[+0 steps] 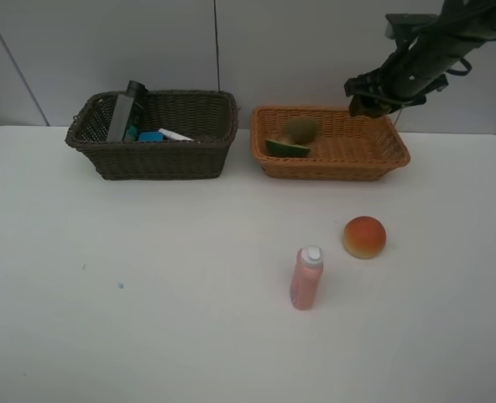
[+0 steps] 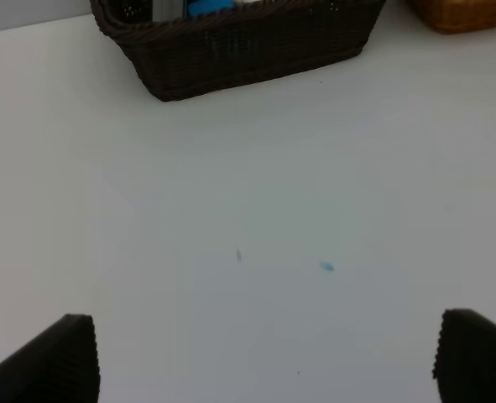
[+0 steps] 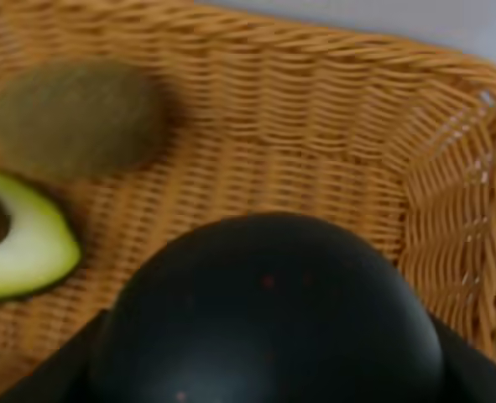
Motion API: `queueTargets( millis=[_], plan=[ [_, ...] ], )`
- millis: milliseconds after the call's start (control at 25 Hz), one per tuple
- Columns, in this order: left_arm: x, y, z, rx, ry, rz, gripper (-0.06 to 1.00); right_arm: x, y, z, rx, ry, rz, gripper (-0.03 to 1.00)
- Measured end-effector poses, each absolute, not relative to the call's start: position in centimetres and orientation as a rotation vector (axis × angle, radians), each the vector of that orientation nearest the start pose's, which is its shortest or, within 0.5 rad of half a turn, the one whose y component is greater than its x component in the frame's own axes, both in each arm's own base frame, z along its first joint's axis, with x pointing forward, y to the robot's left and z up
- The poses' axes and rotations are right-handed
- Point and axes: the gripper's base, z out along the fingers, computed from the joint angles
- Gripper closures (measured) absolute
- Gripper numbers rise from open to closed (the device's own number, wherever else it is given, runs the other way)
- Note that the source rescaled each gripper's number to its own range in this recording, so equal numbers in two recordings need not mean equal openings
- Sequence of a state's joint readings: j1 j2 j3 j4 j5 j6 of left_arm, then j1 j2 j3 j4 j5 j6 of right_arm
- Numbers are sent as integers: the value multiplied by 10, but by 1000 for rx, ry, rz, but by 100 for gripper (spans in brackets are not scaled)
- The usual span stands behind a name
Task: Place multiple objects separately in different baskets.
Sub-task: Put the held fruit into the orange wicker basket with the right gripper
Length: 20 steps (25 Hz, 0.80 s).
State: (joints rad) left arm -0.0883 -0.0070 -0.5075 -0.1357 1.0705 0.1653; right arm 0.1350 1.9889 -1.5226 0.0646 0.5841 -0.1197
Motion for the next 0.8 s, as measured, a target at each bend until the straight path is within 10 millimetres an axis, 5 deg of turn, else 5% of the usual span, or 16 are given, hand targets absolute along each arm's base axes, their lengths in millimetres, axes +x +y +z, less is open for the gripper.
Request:
queueTargets(
  millis=[160, 280, 480, 800],
  plan=[
    [-9, -10, 279, 265, 2017, -114, -6, 444, 60, 202, -240, 2538, 87, 22],
    [-9, -10, 279, 265, 2017, -114, -6, 445, 61, 198, -239, 2545, 87, 4],
    [-9, -10, 279, 265, 2017, -114, -6, 442, 61, 197, -237, 2578, 97, -1],
    [-9, -10, 279, 265, 2017, -114, -6, 403, 60, 231, -223, 2820, 111, -1]
  ],
)
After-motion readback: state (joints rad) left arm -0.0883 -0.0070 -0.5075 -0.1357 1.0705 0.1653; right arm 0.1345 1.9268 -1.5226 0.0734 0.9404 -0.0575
